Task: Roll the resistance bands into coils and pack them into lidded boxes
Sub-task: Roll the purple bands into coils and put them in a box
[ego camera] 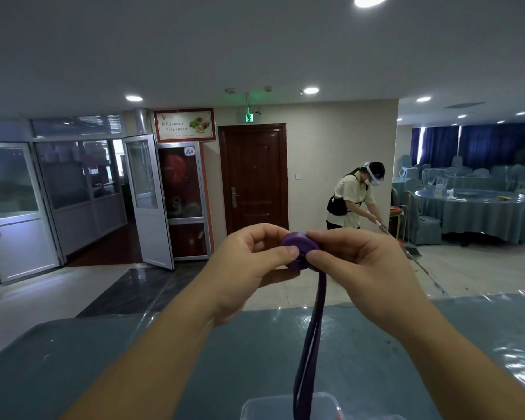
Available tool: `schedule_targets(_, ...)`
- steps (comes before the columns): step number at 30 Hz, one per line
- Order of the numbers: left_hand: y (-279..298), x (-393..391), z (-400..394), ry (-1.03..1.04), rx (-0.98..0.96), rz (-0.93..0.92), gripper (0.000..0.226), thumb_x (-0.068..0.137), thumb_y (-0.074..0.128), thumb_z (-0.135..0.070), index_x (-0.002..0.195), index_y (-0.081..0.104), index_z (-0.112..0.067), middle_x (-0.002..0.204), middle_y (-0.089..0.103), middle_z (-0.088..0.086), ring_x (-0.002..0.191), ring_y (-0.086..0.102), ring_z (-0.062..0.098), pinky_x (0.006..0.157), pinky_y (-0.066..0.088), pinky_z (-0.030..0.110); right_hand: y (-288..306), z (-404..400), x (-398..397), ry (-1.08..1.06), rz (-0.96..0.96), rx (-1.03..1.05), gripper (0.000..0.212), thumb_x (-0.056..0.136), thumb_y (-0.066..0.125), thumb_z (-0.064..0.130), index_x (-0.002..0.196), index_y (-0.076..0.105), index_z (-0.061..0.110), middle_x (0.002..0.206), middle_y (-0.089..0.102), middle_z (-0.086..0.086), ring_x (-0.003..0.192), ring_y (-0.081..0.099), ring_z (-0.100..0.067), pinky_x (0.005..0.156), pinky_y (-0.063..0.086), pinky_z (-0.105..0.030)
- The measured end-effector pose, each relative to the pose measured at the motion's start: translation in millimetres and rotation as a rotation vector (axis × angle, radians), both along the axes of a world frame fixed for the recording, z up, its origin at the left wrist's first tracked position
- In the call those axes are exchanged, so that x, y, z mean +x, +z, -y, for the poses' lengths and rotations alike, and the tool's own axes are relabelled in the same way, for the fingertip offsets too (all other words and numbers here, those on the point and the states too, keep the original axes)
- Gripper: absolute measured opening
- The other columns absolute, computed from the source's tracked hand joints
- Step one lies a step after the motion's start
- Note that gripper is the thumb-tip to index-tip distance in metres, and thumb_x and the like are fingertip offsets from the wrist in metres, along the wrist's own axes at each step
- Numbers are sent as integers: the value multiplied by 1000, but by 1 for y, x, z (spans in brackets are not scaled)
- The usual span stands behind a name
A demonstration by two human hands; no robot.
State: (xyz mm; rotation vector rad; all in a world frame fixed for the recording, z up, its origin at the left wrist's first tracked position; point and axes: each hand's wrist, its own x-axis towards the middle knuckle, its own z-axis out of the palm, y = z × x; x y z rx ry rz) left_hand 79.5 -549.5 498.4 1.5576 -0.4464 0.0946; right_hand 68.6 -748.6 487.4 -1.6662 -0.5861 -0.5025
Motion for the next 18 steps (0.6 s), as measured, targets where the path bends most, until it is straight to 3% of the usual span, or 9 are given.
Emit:
schedule_targets(2,3,0,-4,13,132,39,21,92,76,-9,112,75,-13,106,78,8,102,77,26,89,63,39,5,3,-1,13,-4,-126,28,86,79,9,108,79,27,97,82,12,94,78,-7,90,61,-24)
schedule_targets(4,6,-1,-6,21,147,67,21,90,77,-11,111,77,-14,105,79,7,102,77,25,89,63,37,8,3,-3,16,25,-138,28,84,81,14,107,79,29,97,81,14,93,78,-6,87,60,-19)
schedule_targets(6,6,-2,-1,-9,-5,36,25,89,75,-12,114,75,-10,108,79,9,104,77,26,87,63,34,7,-1,-2,12,58,2,29,79,81,20,107,78,27,97,82,11,93,78,-8,84,60,-19)
schedule_targets(9,2,-1,9,-40,-280,-51,39,82,75,-16,119,71,-5,111,78,14,108,75,28,87,63,36,4,-6,0,50,29,158,30,83,79,8,111,78,20,99,82,4,96,79,-13,86,61,-22)
schedule_targets(11,1,0,8,7,-209,-22,31,86,75,-16,117,71,-9,107,79,10,106,76,25,88,63,37,6,-4,1,44,11,110,30,87,77,3,112,78,19,99,82,5,95,79,-12,87,61,-22)
schedule_targets(15,7,0,-4,102,229,140,22,89,79,-21,110,76,-28,103,79,-6,99,74,10,87,61,25,17,4,-3,39,5,-100,30,88,77,4,109,79,25,96,82,12,92,77,-3,86,58,-16)
schedule_targets(18,6,-1,1,33,9,108,31,82,79,-23,113,76,-20,107,80,2,104,75,15,92,60,30,17,-2,-4,41,58,32,31,87,77,5,110,77,26,99,82,10,96,78,-8,87,59,-19)
